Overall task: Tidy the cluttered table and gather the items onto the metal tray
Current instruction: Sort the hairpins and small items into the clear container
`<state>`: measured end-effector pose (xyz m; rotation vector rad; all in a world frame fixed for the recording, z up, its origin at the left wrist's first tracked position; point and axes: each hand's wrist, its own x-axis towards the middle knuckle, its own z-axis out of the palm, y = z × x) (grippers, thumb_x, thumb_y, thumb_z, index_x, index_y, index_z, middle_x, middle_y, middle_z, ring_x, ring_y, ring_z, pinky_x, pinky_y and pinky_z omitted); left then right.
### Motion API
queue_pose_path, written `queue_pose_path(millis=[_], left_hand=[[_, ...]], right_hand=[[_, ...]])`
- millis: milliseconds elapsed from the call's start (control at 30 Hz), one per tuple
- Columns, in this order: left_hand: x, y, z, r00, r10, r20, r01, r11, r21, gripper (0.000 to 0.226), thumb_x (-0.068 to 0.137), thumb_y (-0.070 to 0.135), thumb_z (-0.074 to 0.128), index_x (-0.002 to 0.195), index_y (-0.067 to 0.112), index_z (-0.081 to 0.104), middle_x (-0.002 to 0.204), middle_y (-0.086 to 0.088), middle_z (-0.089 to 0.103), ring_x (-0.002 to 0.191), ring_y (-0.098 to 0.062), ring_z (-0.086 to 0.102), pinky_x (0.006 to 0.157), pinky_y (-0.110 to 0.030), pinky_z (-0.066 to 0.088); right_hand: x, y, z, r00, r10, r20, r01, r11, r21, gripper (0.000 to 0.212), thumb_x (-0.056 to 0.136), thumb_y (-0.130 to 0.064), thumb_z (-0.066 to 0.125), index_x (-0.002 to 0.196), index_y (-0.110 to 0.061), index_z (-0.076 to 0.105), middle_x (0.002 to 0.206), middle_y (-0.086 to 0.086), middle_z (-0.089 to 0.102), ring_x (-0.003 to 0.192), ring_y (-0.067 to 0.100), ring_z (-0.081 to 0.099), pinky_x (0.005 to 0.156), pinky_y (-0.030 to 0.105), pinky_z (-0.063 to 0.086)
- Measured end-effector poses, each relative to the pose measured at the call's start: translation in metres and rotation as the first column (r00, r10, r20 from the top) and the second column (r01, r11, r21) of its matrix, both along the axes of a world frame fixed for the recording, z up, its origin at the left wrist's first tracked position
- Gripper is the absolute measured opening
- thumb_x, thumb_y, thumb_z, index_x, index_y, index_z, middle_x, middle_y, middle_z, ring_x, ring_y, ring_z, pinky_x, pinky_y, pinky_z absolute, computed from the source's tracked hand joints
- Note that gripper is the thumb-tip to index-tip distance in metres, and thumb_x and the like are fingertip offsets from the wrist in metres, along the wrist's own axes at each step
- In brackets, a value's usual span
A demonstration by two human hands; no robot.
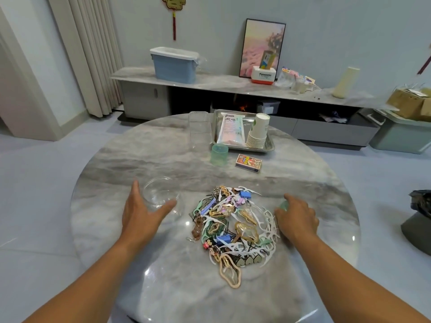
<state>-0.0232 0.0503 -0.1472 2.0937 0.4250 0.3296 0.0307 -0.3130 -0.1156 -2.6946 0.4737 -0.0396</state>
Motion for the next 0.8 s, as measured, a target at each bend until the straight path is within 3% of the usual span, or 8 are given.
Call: queue_pose_path(millis=[100, 167, 233, 300, 400, 600, 733, 800], left_hand=[[-0.004, -0.021, 0.003, 0.972, 0.044, 0.232, -0.073, 0.99, 0.119, 0.107, 0.08, 0.081, 0.046, 0.161, 0.021, 0.011, 0.168, -0.002, 0.013, 0.155, -0.017, 0.009, 0.126, -0.047, 0.014], [-0.007, -0.041, 0.004, 0.901, -0.071, 0.428, -0.077, 0.945, 0.318, 0.085, 0.094, 0.061, 0.047, 0.158, 0.011, 0.023, 0.166, -0.008, 0.021, 0.155, -0.022, 0.014, 0.126, -0.046, 0.016], [-0.009, -0.064, 0.004, 0.835, -0.253, 0.488, 0.045, 0.916, 0.398, 0.068, 0.1, 0.045, 0.047, 0.156, 0.01, 0.031, 0.164, -0.006, 0.027, 0.155, -0.022, 0.018, 0.126, -0.04, 0.017], [-0.008, -0.081, 0.003, 0.815, -0.394, 0.425, 0.229, 0.893, 0.389, 0.061, 0.104, 0.045, 0.043, 0.157, 0.019, 0.031, 0.165, 0.006, 0.026, 0.154, -0.015, 0.019, 0.125, -0.03, 0.017], [-0.003, -0.09, -0.003, 0.84, -0.51, 0.185, 0.445, 0.844, 0.3, 0.06, 0.103, 0.063, 0.032, 0.158, 0.046, 0.016, 0.161, 0.033, 0.009, 0.151, 0.004, 0.008, 0.12, -0.022, 0.015], [0.043, -0.081, -0.006, 0.851, -0.514, -0.105, 0.524, 0.826, 0.208, 0.07, 0.089, 0.086, 0.013, 0.152, 0.061, 0.001, 0.166, 0.024, -0.001, 0.151, 0.005, -0.007, 0.126, -0.039, 0.005], [0.07, -0.084, -0.005, 0.791, -0.576, -0.207, 0.612, 0.736, 0.29, 0.075, 0.086, 0.089, 0.003, 0.153, 0.058, -0.001, 0.167, 0.02, 0.001, 0.143, 0.008, -0.009, 0.117, -0.026, -0.012], [0.075, -0.088, -0.005, 0.747, -0.632, -0.209, 0.658, 0.657, 0.368, 0.076, 0.089, 0.085, 0.004, 0.156, 0.05, 0.009, 0.167, 0.019, 0.013, 0.144, 0.012, -0.003, 0.122, -0.028, -0.011]], right_hand=[[0.002, 0.004, -0.006, 0.999, 0.031, 0.025, -0.032, 0.999, 0.01, 0.054, 0.098, -0.041, 0.057, 0.149, -0.027, 0.047, 0.153, 0.01, 0.046, 0.137, 0.036, 0.042, 0.112, 0.046, 0.033], [0.004, 0.011, -0.007, 0.995, 0.047, 0.092, -0.047, 0.999, -0.001, 0.051, 0.1, -0.042, 0.053, 0.148, -0.025, 0.049, 0.154, 0.01, 0.045, 0.141, 0.033, 0.038, 0.117, 0.046, 0.027], [0.007, 0.02, -0.008, 0.981, 0.094, 0.17, -0.089, 0.995, -0.039, 0.047, 0.102, -0.041, 0.051, 0.146, -0.024, 0.051, 0.154, 0.008, 0.045, 0.144, 0.029, 0.036, 0.119, 0.044, 0.021], [0.012, 0.032, -0.006, 0.961, 0.152, 0.229, -0.145, 0.988, -0.047, 0.044, 0.102, -0.039, 0.052, 0.143, -0.025, 0.054, 0.153, 0.005, 0.046, 0.144, 0.025, 0.036, 0.121, 0.043, 0.02], [0.023, 0.05, 0.001, 0.934, 0.22, 0.281, -0.249, 0.966, 0.069, 0.043, 0.101, -0.036, 0.056, 0.143, -0.026, 0.054, 0.154, 0.002, 0.044, 0.144, 0.022, 0.035, 0.119, 0.043, 0.027], [0.075, 0.095, 0.02, 0.869, 0.413, 0.273, -0.463, 0.873, 0.154, 0.055, 0.098, -0.031, 0.063, 0.149, -0.025, 0.044, 0.15, 0.002, 0.043, 0.138, 0.02, 0.043, 0.114, 0.038, 0.037], [0.126, 0.128, 0.03, 0.849, 0.477, 0.225, -0.507, 0.857, 0.095, 0.068, 0.096, -0.03, 0.066, 0.156, -0.023, 0.033, 0.156, 0.006, 0.038, 0.143, 0.025, 0.038, 0.117, 0.04, 0.031], [0.151, 0.141, 0.034, 0.841, 0.496, 0.214, -0.521, 0.85, 0.075, 0.072, 0.096, -0.031, 0.066, 0.157, -0.023, 0.029, 0.157, 0.008, 0.035, 0.144, 0.028, 0.033, 0.118, 0.042, 0.03]])
